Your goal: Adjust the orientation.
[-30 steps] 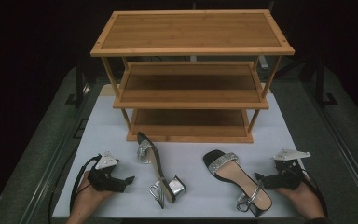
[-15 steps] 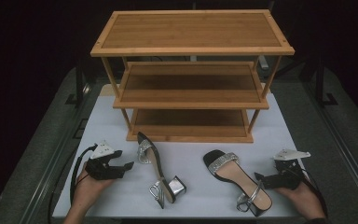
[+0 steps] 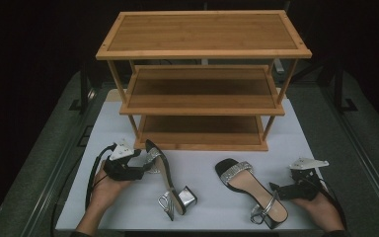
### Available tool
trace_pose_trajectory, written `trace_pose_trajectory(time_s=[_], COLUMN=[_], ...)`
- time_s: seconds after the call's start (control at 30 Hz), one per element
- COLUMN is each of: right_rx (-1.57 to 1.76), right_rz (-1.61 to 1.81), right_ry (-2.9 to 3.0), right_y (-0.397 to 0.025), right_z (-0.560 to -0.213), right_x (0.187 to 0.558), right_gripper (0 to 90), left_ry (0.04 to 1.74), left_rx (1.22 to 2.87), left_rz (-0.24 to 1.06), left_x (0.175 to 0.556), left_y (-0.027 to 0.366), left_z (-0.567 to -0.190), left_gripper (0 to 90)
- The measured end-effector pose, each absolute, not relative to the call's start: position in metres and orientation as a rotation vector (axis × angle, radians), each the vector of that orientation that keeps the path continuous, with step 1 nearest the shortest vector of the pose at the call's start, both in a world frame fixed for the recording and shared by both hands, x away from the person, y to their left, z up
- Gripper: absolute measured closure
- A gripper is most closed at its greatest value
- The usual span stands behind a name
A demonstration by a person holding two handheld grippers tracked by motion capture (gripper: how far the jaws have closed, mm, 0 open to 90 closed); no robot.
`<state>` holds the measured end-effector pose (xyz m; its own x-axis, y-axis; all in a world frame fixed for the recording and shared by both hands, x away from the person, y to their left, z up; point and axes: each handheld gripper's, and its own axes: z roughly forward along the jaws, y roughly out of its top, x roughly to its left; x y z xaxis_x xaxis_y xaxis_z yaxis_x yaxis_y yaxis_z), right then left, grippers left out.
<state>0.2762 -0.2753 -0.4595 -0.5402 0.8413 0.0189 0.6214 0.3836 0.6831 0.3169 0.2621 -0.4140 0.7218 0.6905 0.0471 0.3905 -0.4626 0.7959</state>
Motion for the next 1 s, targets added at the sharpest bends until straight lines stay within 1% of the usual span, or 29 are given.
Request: trace_pose_trajectory(time_s=[0.07,0.1,0.23,0.37,0.53,1.0], right_rx=[1.278,1.277,1.276,1.275,1.275,1.276], right_rz=[0.929,0.929,0.929,0.929,0.928,0.928], right_ry=[2.316,2.316,2.316,2.315,2.316,2.317], right_y=[-0.275,-0.275,-0.275,-0.275,-0.275,-0.275], right_z=[-0.459,-0.459,-0.459,-0.46,-0.459,-0.459], right_x=[0.276,0.276,0.276,0.276,0.276,0.276], right_gripper=[0.0,0.0,0.0,0.0,0.0,0.0], left_ry=[0.804,0.793,0.74,0.696,0.68,0.738], left_rx=[2.108,2.105,2.116,2.132,2.154,2.109], left_rz=[0.463,0.462,0.486,0.513,0.546,0.427], left_x=[0.319,0.319,0.316,0.315,0.317,0.351], left_y=[0.26,0.259,0.252,0.245,0.239,0.213], left_z=[-0.414,-0.413,-0.41,-0.409,-0.406,-0.413], left_gripper=[33.6,35.8,49.6,60.7,63.3,64.0])
